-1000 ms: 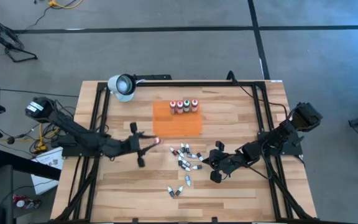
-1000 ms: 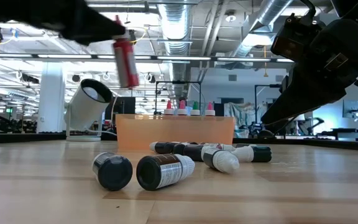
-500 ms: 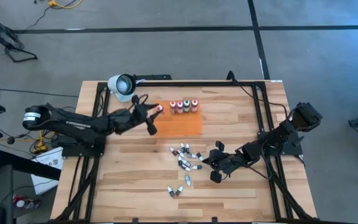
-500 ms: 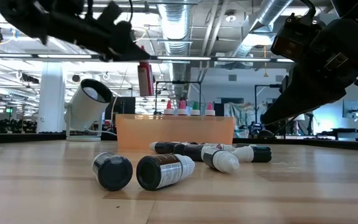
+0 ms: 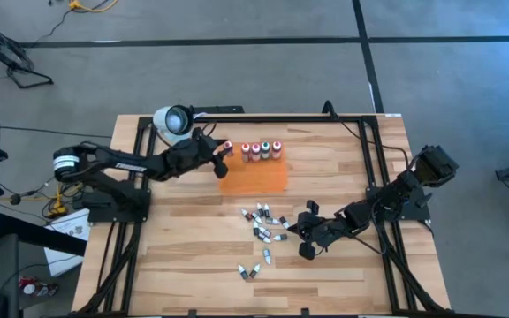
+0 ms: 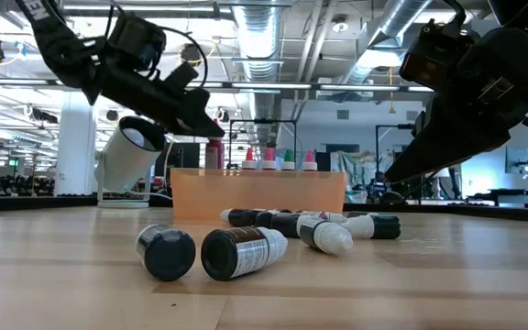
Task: Pick & Place food coloring
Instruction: Put the big orange food coloring bottle into the orange bin
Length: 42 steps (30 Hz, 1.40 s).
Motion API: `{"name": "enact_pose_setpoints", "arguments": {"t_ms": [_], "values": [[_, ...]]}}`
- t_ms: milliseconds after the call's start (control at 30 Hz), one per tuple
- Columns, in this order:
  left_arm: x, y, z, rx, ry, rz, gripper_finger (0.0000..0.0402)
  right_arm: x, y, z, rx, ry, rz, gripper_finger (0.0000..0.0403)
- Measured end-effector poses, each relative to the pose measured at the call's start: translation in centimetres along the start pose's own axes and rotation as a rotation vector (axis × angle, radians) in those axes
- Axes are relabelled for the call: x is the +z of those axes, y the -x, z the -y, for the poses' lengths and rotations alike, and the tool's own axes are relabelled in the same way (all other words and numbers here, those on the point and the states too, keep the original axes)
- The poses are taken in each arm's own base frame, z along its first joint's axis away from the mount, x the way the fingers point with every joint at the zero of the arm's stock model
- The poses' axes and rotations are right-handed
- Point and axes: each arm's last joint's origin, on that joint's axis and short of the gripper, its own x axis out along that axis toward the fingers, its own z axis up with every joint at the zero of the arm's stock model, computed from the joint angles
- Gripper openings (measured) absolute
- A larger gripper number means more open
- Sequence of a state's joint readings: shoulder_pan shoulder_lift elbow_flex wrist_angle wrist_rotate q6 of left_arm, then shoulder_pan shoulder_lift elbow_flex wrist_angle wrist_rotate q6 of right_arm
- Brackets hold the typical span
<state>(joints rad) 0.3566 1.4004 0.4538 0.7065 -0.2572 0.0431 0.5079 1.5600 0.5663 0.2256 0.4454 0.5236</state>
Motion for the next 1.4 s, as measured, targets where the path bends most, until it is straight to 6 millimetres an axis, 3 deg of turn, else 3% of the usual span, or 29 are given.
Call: {"name": "enact_pose_setpoints", "arguments": {"t_ms": [533, 1400], "values": [[-3.0, -3.2, -0.9, -0.002, 0.069, -0.063, 0.0130, 0.0, 0.0, 0.0, 0.000, 0.000, 0.000, 0.0001], [-3.1, -3.3, -1.0, 0.004, 0.098, -0.062, 0.0131, 0.0, 0.0, 0.0, 0.000, 0.000, -0.001, 0.0001]]}}
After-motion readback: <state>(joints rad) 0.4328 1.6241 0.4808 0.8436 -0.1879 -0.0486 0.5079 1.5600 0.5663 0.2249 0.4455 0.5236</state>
